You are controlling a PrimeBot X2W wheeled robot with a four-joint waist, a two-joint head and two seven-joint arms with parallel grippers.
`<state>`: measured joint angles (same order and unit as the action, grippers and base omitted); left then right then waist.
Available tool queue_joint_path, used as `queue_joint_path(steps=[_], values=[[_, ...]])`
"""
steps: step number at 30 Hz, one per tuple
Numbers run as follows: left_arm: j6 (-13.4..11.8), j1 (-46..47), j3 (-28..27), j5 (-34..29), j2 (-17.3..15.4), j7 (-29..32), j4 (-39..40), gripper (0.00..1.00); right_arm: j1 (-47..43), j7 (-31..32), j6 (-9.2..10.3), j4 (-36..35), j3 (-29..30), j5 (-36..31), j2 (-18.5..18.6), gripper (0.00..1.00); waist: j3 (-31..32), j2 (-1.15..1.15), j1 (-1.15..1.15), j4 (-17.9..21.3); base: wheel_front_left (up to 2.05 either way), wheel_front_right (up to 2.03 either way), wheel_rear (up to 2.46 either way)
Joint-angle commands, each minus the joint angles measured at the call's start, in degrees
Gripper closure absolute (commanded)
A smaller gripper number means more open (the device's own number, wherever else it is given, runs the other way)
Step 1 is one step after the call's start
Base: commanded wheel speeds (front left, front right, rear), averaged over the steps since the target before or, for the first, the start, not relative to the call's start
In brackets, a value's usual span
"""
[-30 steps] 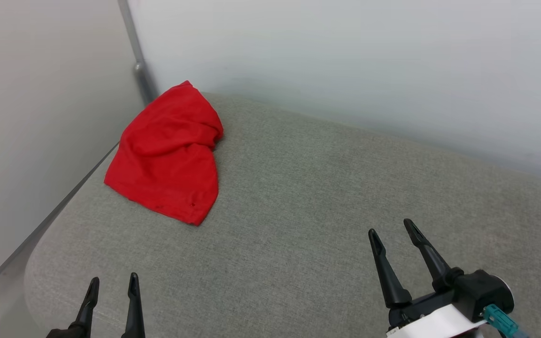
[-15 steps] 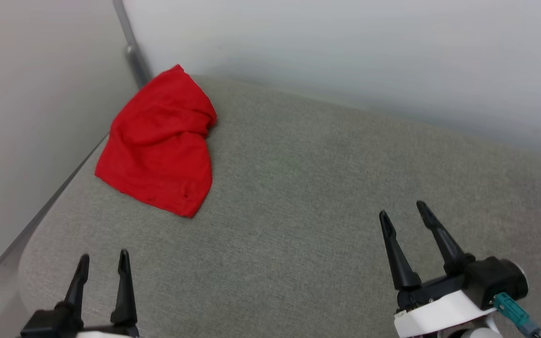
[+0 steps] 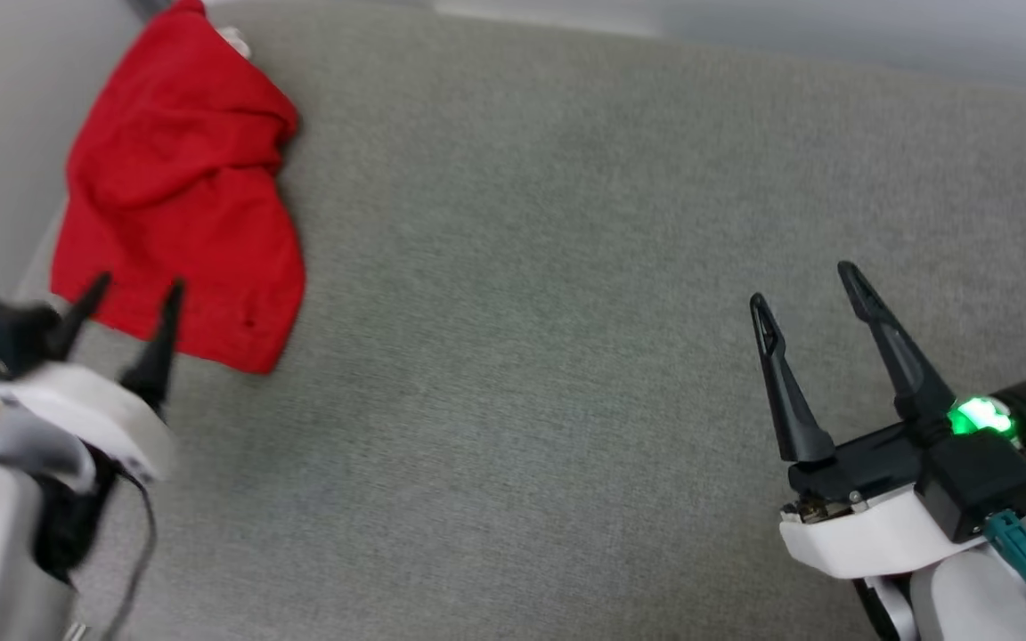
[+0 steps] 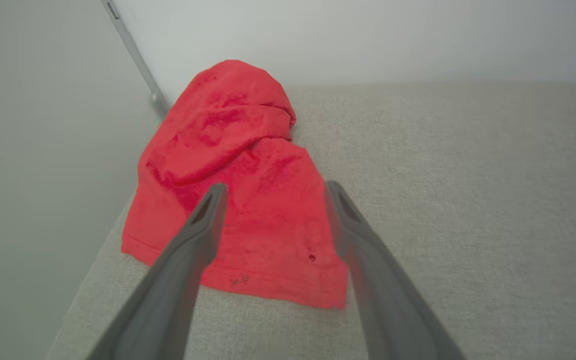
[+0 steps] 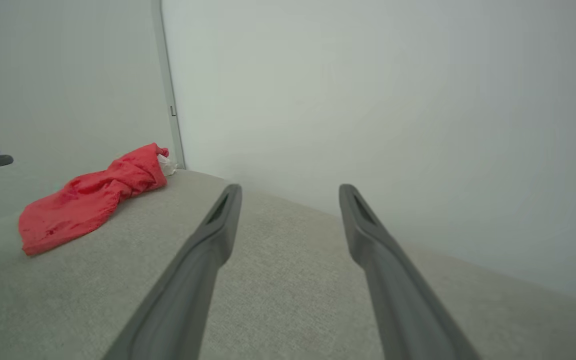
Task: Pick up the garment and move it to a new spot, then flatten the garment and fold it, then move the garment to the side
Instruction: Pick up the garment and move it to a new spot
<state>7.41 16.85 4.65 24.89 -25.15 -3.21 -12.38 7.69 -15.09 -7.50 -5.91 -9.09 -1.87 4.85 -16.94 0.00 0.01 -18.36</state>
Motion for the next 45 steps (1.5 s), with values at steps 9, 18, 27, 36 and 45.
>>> queue_joint_path(steps=[9,18,27,36,45], values=[[0.0,19.4,7.1,22.4,-15.4,22.9,-6.5,0.0,3.5,-0.1,0.03,-4.7,1.7,-1.9,2.4,0.0,-13.6,0.0,-0.01,6.9,0.0,0.0,0.0],[0.0,28.8,11.5,35.5,-22.6,38.5,-12.2,0.0,4.7,-0.1,0.03,-6.4,3.0,-3.4,1.3,0.0,-19.8,0.0,-0.01,10.2,0.0,0.0,0.0],[0.0,30.1,17.6,36.8,-21.6,39.2,-18.2,0.0,5.7,-0.1,0.02,-6.4,4.1,-3.9,-0.1,0.0,-21.6,0.0,-0.01,11.6,0.0,0.0,0.0],[0.0,28.8,20.0,37.6,-25.3,28.2,-15.7,1.0,5.5,-0.1,0.03,-3.9,4.4,-4.0,-1.0,0.0,-14.6,0.0,-0.01,11.5,0.0,0.0,0.0],[0.0,27.0,24.2,33.7,-33.0,9.5,-6.7,1.0,0.4,-0.1,0.03,0.6,7.5,-2.1,-2.0,0.0,1.1,0.0,-0.01,12.3,0.0,0.0,0.0]])
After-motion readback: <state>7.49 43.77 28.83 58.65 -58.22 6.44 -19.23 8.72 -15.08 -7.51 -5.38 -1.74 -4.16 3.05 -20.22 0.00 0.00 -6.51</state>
